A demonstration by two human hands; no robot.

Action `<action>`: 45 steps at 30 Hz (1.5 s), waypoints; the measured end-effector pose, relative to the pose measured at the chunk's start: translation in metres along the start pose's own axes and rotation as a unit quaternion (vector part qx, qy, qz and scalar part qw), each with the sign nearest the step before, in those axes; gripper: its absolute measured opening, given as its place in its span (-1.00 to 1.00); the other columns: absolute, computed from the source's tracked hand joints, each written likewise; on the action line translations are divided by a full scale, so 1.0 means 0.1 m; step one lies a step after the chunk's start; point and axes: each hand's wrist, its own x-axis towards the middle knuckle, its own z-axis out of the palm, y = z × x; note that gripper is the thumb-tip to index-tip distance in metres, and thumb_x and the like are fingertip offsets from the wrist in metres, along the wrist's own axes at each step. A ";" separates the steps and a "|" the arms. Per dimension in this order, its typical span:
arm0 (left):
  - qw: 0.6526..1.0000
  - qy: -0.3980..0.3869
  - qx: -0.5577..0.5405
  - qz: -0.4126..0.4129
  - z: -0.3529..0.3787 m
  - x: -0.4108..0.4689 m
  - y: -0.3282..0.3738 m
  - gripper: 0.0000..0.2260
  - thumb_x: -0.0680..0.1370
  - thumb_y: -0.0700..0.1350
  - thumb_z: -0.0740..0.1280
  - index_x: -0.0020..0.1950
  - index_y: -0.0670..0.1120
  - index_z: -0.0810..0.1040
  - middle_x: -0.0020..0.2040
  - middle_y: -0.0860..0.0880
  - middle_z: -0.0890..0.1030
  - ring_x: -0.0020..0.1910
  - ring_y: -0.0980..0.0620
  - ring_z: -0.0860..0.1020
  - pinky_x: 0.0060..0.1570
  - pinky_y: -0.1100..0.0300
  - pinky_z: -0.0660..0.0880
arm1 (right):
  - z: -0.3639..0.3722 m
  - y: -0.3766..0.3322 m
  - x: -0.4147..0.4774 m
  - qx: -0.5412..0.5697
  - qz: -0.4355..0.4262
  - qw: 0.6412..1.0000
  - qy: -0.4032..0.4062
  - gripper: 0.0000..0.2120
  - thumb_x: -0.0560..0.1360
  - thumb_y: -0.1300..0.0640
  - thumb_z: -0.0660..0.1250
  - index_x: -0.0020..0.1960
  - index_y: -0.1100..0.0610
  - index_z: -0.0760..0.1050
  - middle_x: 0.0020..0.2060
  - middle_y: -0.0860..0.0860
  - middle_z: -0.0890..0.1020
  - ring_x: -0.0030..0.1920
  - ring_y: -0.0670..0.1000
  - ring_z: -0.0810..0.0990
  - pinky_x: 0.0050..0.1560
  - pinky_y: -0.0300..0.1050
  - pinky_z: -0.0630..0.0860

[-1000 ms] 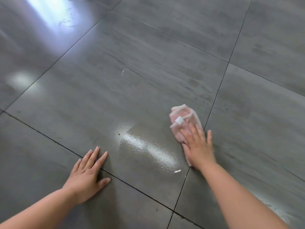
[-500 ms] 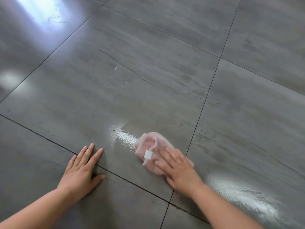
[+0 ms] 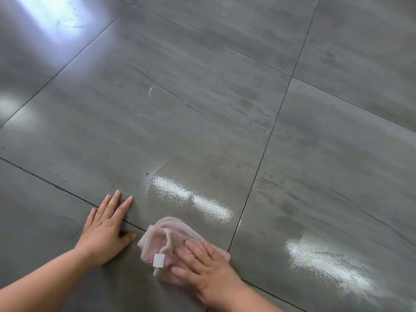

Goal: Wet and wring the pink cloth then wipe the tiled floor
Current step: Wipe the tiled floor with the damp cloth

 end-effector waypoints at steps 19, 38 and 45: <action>0.999 0.034 0.003 0.000 -0.01 0.02 0.00 -0.37 0.53 0.03 0.20 0.49 0.00 -0.07 0.54 -0.01 -0.12 0.52 0.02 -0.13 0.49 0.14 -0.08 | -0.01 -0.09 0.16 0.095 0.114 0.970 0.193 -0.24 0.21 -0.33 -0.54 -0.18 -0.23 0.43 0.22 -0.05 0.57 0.30 -0.08 0.47 0.29 -0.09 0.32; 0.999 0.036 -0.008 -0.013 -0.09 0.05 -0.34 -0.38 0.55 0.05 0.17 0.49 -0.02 -0.09 0.54 -0.02 -0.12 0.52 0.03 -0.12 0.49 0.16 -0.09 | -0.30 0.89 0.57 0.065 0.395 0.916 0.012 -0.36 0.31 -0.19 0.12 0.34 0.06 0.31 0.36 0.12 0.33 0.31 0.25 0.32 0.22 0.08 0.43; 0.997 0.077 0.000 0.023 -0.07 0.07 -0.46 -0.31 0.34 0.04 0.46 0.41 -0.04 0.28 0.44 -0.09 0.29 0.41 -0.12 0.31 0.35 -0.09 0.27 | -0.12 0.56 0.77 0.022 -0.023 0.999 -0.038 -0.46 0.28 -0.24 0.27 0.22 -0.12 0.31 0.27 -0.07 0.49 0.32 0.03 0.29 0.33 -0.06 0.17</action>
